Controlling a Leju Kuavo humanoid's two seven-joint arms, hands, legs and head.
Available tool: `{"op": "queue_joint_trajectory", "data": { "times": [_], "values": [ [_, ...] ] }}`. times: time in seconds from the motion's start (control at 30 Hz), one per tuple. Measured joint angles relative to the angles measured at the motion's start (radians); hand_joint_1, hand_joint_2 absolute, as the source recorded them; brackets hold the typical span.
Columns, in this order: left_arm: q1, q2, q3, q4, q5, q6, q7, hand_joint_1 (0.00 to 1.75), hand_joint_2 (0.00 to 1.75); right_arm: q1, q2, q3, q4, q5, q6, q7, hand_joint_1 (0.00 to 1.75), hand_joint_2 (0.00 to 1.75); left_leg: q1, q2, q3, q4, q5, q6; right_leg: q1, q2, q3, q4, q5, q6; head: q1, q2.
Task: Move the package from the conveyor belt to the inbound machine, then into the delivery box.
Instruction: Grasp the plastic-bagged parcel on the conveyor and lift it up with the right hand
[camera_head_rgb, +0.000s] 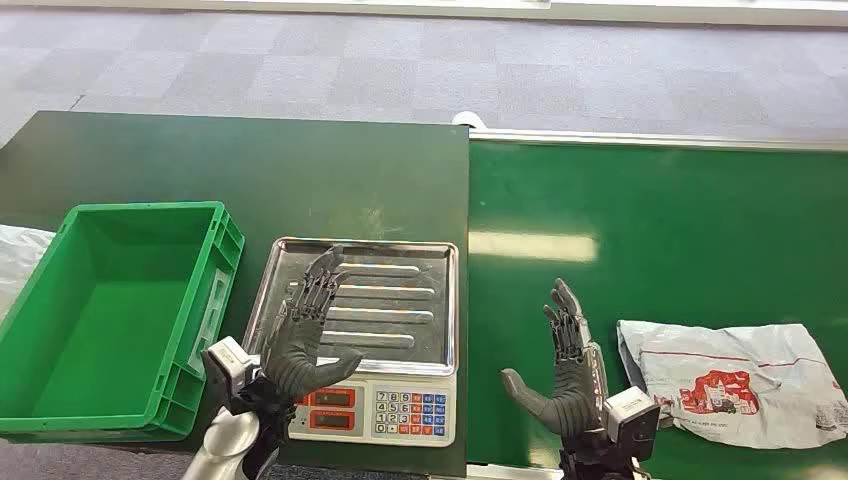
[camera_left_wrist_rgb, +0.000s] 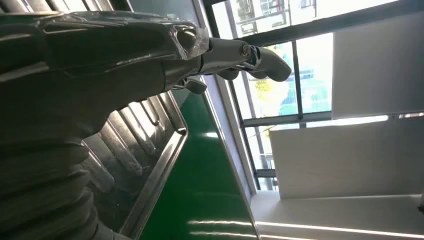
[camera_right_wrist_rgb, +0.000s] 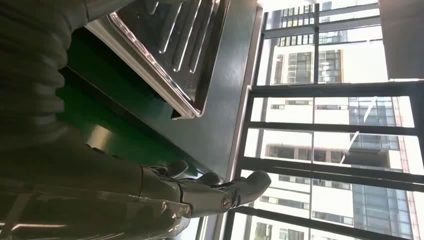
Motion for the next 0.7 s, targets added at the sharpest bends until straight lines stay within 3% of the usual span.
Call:
{"op": "queue_joint_trajectory", "data": {
  "times": [0.27,0.4,0.7],
  "values": [
    [-0.006,-0.001,0.045,0.017,0.023,0.015,-0.002,0.0,1.75,-0.009,-0.009,0.002,0.001,0.003,-0.019,-0.002,0.0,1.75,0.0,0.0,0.0,0.0,0.0,0.0,0.0,0.0,0.0,0.0,0.0,0.0,0.0,0.0],
    [0.019,-0.004,0.08,-0.006,0.02,0.032,0.003,0.0,1.75,-0.033,-0.016,-0.004,0.012,0.077,-0.093,0.044,0.0,1.75,0.0,0.0,0.0,0.0,0.0,0.0,0.0,0.0,0.0,0.0,0.0,0.0,0.0,0.0],
    [0.089,-0.011,0.163,-0.08,0.0,0.028,0.021,0.0,1.75,-0.105,-0.019,-0.158,0.074,0.176,-0.149,0.139,0.0,1.75,0.0,-0.001,0.0,0.0,0.0,0.0,0.0,0.0,0.001,0.0,0.0,0.0,0.0,0.0]
  ]
}}
